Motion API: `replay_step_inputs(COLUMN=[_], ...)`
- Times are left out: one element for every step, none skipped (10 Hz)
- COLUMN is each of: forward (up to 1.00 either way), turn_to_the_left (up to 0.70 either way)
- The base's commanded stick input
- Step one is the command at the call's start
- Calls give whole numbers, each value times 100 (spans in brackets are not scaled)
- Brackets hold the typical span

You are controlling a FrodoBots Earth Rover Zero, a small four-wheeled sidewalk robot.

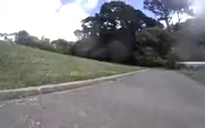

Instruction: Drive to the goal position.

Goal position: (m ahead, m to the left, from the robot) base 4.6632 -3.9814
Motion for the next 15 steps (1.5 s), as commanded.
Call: replay_step_inputs(forward=[100,100,100,100,100,100,100,100,100,100,100,100,100,100,100], turn_to_the_left=[-40,-40,-40,-40,-40,-40,-40,-40,-40,-40,-40,-40,-40,-15,0])
